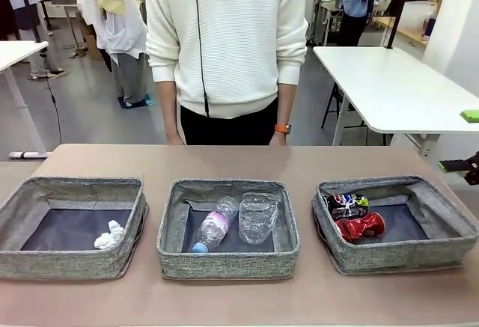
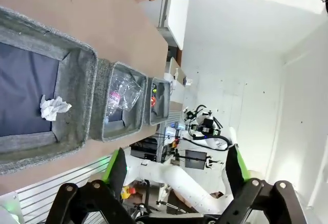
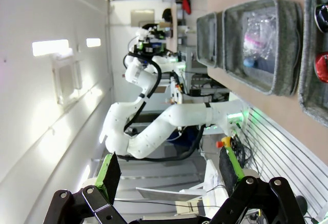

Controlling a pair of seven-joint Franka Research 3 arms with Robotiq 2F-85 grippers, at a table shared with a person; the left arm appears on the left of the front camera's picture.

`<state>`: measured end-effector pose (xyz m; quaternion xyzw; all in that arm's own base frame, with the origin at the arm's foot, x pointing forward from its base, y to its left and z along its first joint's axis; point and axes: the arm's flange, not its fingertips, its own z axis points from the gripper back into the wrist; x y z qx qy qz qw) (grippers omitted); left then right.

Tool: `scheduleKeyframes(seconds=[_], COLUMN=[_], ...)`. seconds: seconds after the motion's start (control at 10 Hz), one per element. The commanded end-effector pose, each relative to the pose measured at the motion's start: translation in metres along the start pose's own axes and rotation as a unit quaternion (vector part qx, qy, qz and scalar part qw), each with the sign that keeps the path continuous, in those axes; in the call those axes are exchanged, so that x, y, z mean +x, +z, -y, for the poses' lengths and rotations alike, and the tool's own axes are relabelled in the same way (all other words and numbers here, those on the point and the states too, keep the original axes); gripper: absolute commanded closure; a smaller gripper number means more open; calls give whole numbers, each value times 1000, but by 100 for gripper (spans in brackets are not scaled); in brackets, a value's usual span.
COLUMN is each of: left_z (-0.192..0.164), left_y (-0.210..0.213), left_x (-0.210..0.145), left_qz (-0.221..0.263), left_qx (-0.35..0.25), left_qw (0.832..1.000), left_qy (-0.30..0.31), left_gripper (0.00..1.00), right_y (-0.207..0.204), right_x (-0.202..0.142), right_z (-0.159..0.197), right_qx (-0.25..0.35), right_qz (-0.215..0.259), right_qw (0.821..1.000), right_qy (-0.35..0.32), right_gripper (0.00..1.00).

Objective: Sort the waste into the appropriate baskets.
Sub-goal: Place the picked waste into the Fabric basket indicated by the person.

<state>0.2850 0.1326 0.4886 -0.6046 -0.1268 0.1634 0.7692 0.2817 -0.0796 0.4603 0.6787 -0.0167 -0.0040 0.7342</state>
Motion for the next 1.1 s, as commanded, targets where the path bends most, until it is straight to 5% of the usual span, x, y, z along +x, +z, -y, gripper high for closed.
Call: scheduleKeyframes(seconds=[0.0, 1.0], left_z=[2, 2], left_y=[2, 2], left_x=[0, 0], left_qz=[10, 10], left_qx=[-6, -6], left_qw=[1000, 1000], left_qy=[-14, -14], left_gripper=[0, 0], right_y=[-1, -1], right_x=[1, 1], right_z=[-2, -2], right_qx=[6, 6], right_qz=[2, 2], right_qw=[1000, 1000], right_qy=[4, 4], right_gripper=[0, 0])
